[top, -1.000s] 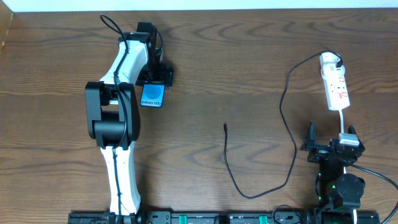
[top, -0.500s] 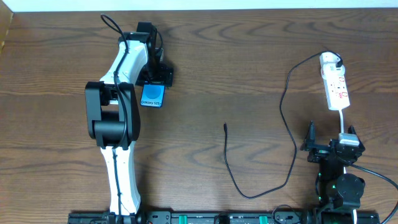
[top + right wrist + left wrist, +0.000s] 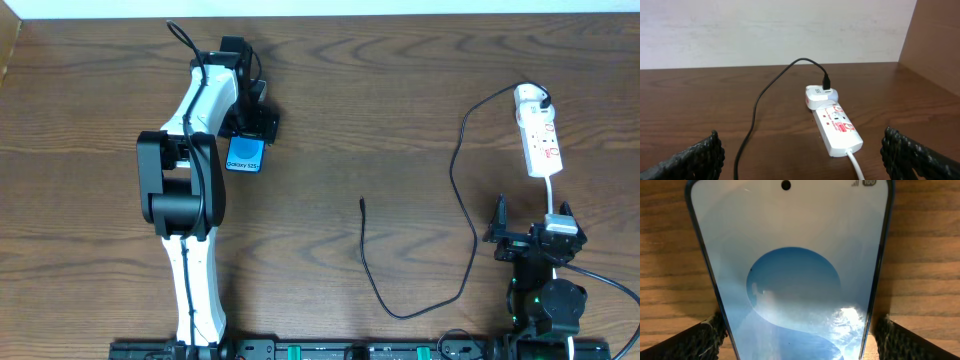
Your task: Plug charger to phone and switch on socket
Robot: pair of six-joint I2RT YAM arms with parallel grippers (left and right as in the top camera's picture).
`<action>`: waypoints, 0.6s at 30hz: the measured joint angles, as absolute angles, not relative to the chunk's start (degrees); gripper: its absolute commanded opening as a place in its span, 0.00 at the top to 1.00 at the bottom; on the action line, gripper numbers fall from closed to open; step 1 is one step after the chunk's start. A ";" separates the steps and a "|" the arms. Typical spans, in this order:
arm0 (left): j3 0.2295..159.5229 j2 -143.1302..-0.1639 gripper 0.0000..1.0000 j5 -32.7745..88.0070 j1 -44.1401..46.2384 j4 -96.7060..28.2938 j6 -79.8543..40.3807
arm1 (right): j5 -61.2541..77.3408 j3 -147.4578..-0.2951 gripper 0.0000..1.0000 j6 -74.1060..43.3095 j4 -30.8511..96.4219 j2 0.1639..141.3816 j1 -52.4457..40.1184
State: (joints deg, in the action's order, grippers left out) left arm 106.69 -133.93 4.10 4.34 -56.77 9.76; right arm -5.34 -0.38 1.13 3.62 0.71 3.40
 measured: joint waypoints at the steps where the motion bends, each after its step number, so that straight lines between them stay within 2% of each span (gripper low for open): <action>1: 106.69 -133.93 0.02 4.10 4.34 -56.80 9.96 | -5.34 -0.38 0.01 1.15 3.62 0.71 3.40; 10: 106.69 -133.93 0.01 4.05 4.34 -56.90 10.59 | -5.34 -0.38 0.01 1.13 3.60 0.71 3.40; 14: 106.69 -133.93 0.12 4.01 4.36 -56.93 10.63 | -5.34 -0.38 0.01 1.13 3.62 0.71 3.40; 18: 106.69 -133.93 0.13 3.99 4.36 -56.90 10.96 | -5.34 -0.38 0.01 1.15 3.62 0.71 3.40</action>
State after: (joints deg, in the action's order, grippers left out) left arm 106.69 -133.93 3.99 4.36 -56.90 10.96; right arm -5.34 -0.38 1.15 3.62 0.71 3.40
